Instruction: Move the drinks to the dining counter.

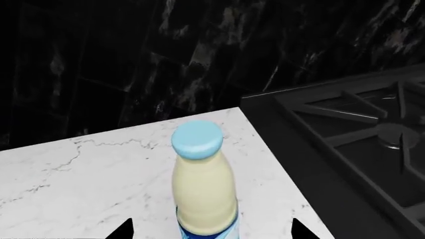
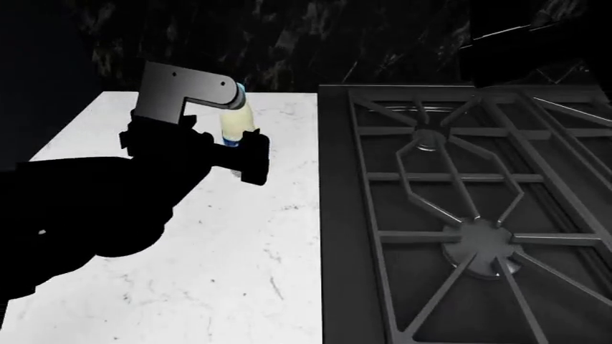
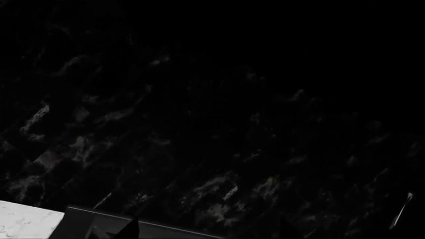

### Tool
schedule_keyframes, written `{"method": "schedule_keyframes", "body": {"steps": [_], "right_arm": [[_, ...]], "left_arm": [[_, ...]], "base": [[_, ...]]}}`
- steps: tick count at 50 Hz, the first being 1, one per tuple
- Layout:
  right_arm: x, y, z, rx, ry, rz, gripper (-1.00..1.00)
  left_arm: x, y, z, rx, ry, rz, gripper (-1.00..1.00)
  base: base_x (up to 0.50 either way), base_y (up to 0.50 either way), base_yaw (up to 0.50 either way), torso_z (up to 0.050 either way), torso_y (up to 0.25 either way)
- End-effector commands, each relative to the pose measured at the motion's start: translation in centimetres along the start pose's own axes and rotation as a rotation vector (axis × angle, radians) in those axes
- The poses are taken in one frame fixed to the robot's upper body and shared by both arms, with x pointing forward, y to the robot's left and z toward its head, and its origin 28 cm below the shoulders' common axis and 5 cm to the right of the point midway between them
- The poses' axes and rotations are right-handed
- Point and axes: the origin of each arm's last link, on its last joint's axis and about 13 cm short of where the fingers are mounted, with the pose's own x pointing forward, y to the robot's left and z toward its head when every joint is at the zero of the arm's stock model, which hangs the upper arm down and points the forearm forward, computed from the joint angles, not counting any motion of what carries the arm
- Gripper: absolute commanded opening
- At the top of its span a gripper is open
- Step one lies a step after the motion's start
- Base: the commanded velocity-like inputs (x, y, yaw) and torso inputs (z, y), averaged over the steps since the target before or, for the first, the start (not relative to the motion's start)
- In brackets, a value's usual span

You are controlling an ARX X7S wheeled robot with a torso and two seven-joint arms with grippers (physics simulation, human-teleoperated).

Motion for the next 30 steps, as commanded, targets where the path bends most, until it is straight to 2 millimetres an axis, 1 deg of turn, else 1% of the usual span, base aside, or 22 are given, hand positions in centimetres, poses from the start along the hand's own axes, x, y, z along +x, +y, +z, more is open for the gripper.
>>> {"method": "schedule_keyframes", "body": {"steps": [1, 23, 30], "right_arm": [[0.1, 0.0, -0.2, 0.002, 0.004, 0.001, 1.00], [0.0, 0.0, -0.3, 0.011, 0.004, 0.001, 1.00], [0.0, -0.1, -0.4, 0.010, 0.006, 0.001, 1.00]], "left_arm": [[1.2, 0.1, -0.8, -0.027, 0.015, 0.005, 1.00], [3.2, -0.8, -0.9, -0.051, 0.015, -0.023, 1.00], [3.6, -0.7, -0.8, -0.067, 0.007, -0.012, 1.00]], "base": [[0.00, 0.00, 0.00, 0.000, 0.000], [0.00, 0.00, 0.00, 0.000, 0.000], [0.00, 0.00, 0.00, 0.000, 0.000]]}}
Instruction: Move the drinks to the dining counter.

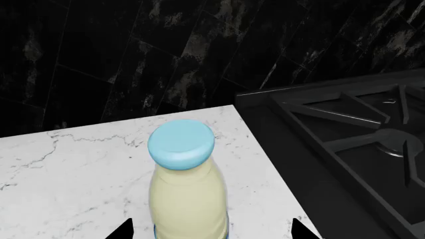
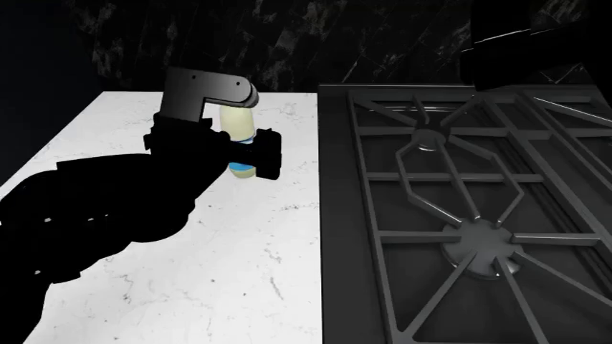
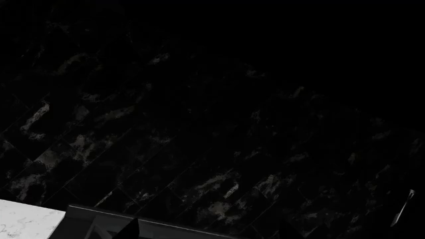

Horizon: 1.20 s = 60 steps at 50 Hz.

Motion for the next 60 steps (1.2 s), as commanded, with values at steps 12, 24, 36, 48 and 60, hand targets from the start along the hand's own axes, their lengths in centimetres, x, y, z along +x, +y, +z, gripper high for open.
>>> {"method": "schedule_keyframes", "body": {"steps": [12, 24, 36, 48, 60], "right_arm": [[0.0, 0.0, -0.3, 0.004, 0.004, 0.002, 1.00], [0.1, 0.0, -0.4, 0.005, 0.006, 0.002, 1.00], [0.1, 0.1, -0.4, 0.006, 0.005, 0.005, 1.00], [0.2, 0.1, -0.4, 0.007, 0.005, 0.008, 1.00], [0.1, 0.1, -0.6, 0.010, 0.007, 0.007, 1.00]], "left_arm": [[1.7, 0.2, -0.2, -0.049, -0.010, 0.037, 1.00], [2.1, 0.5, -0.5, -0.055, -0.005, 0.065, 1.00], [3.0, 0.3, -0.9, -0.050, 0.007, 0.065, 1.00], [3.9, -0.2, -0.9, -0.032, 0.009, 0.053, 1.00], [3.9, -0.4, -1.0, -0.025, -0.006, 0.037, -1.00]], "base": [[0.00, 0.00, 0.00, 0.000, 0.000], [0.00, 0.00, 0.00, 0.000, 0.000], [0.00, 0.00, 0.00, 0.000, 0.000], [0.00, 0.00, 0.00, 0.000, 0.000], [0.00, 0.00, 0.00, 0.000, 0.000]]}}
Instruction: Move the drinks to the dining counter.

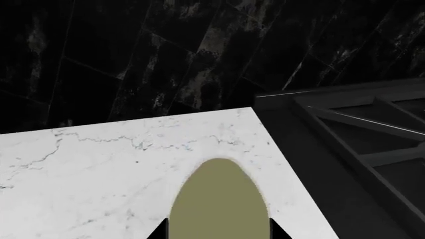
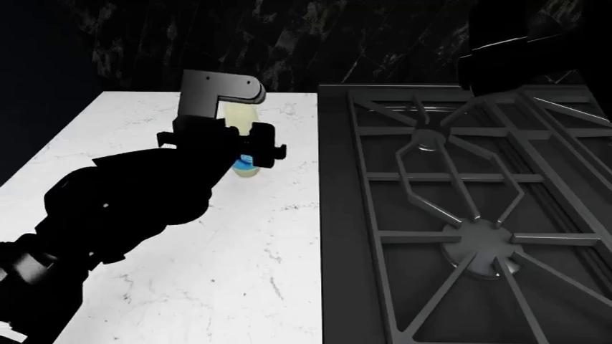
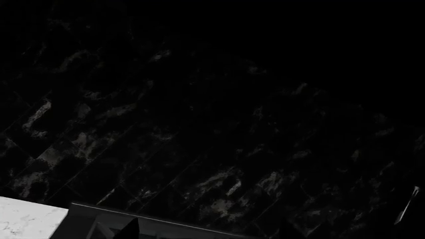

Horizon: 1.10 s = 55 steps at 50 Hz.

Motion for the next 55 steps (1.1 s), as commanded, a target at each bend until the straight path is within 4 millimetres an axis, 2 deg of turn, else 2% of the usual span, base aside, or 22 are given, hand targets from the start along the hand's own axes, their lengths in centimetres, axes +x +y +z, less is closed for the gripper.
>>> {"method": "schedule_keyframes", "body": {"steps": [1, 5, 9, 11, 14, 18, 19, 24, 30, 36, 45, 55], "right_arm": [[0.0, 0.0, -0.1, 0.001, 0.001, 0.001, 1.00], [0.0, 0.0, -0.1, 0.001, 0.001, 0.000, 1.00], [-0.1, -0.1, -0.2, 0.000, 0.004, -0.003, 1.00], [-0.2, -0.2, -0.1, -0.001, 0.002, -0.006, 1.00], [-0.4, -0.3, 0.2, -0.002, -0.003, -0.010, 1.00], [-0.6, -0.2, 0.2, 0.001, -0.010, -0.003, 1.00], [-0.7, -0.2, 0.2, 0.012, -0.016, 0.013, 1.00], [-0.8, -0.3, 0.3, -0.004, -0.023, 0.010, 1.00], [-1.1, -0.6, 0.7, -0.018, -0.023, 0.003, 1.00], [-1.2, -0.6, 0.6, -0.030, -0.019, 0.005, 1.00], [-1.1, -0.6, 0.5, -0.001, 0.000, 0.022, 1.00], [-1.1, -0.5, 0.5, -0.010, -0.006, 0.022, 1.00]], "left_arm": [[0.2, -0.4, 0.0, -0.012, -0.006, -0.021, -1.00], [0.0, -0.3, -0.1, -0.021, -0.011, -0.014, -1.00], [-1.4, -0.3, 0.8, -0.011, -0.056, -0.021, -1.00], [-2.6, -0.2, 2.1, 0.006, -0.093, -0.014, -1.00], [-5.6, 0.0, 5.0, 0.055, -0.161, -0.010, -1.00], [-8.9, 0.0, 7.4, 0.113, -0.218, -0.005, -1.00], [-10.2, 0.1, 8.3, 0.136, -0.238, -0.008, -1.00], [-13.7, 0.1, 10.4, 0.203, -0.284, 0.000, -1.00], [-16.8, -0.3, 11.3, 0.258, -0.314, -0.002, -1.00], [-18.3, 0.2, 11.7, 0.240, -0.355, 0.009, -1.00], [-18.0, 0.5, 11.4, 0.227, -0.355, 0.017, -1.00], [-18.1, 0.5, 11.3, 0.229, -0.359, 0.014, -1.00]], "base": [[0.00, 0.00, 0.00, 0.000, 0.000], [0.00, 0.00, 0.00, 0.000, 0.000], [0.00, 0.00, 0.00, 0.000, 0.000], [0.00, 0.00, 0.00, 0.000, 0.000], [0.00, 0.00, 0.00, 0.000, 0.003], [0.00, 0.00, 0.00, 0.000, 0.000], [0.00, 0.00, 0.00, 0.000, 0.000], [0.00, 0.00, 0.00, 0.000, 0.000], [0.00, 0.00, 0.00, 0.000, 0.002], [0.00, 0.00, 0.00, 0.000, 0.000], [-0.03, 0.00, 0.00, 0.000, 0.000], [-0.50, -0.01, 0.00, 0.000, 0.001]]}}
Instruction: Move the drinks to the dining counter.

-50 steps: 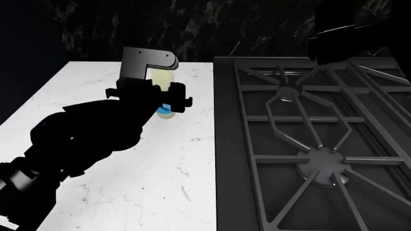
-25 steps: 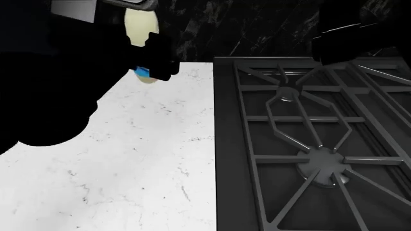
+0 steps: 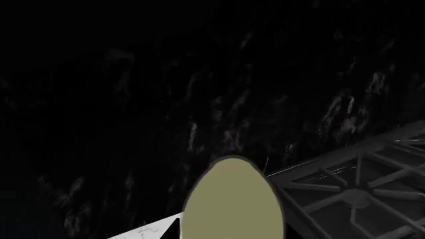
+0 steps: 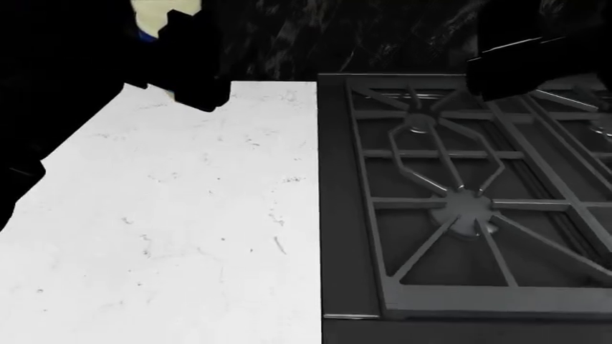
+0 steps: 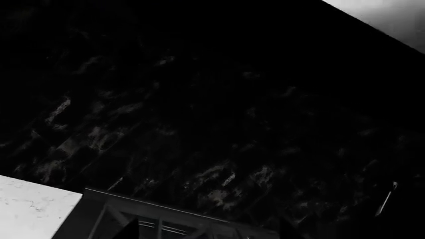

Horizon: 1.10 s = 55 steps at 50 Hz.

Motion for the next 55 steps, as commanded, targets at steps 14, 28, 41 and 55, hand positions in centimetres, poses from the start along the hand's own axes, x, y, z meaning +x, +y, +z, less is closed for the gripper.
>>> {"method": "schedule_keyframes", "body": {"steps": [14, 28, 41, 55], "right_arm": [[-0.11, 0.16, -0.12, 0.004, 0.004, 0.013, 1.00], [-0.08, 0.21, -0.42, 0.016, 0.007, 0.024, 1.00], [0.13, 0.42, -0.78, 0.020, 0.014, 0.034, 1.00], [0.17, 0.50, -0.87, 0.025, 0.014, 0.047, 1.00]], "left_arm": [[-0.95, 0.38, 0.18, -0.006, -0.033, 0.032, -1.00], [-1.02, 0.41, 0.35, -0.011, -0.042, 0.030, -1.00], [-0.64, 0.39, -0.01, -0.014, -0.035, 0.024, -1.00], [-0.51, 0.28, -0.05, -0.016, -0.034, 0.020, -1.00]], "base": [[-0.50, -0.01, 0.00, 0.000, 0.000], [-0.50, -0.01, 0.00, 0.000, 0.000], [-0.50, -0.01, 0.00, 0.000, 0.000], [-0.50, -0.01, 0.00, 0.000, 0.000]]}}
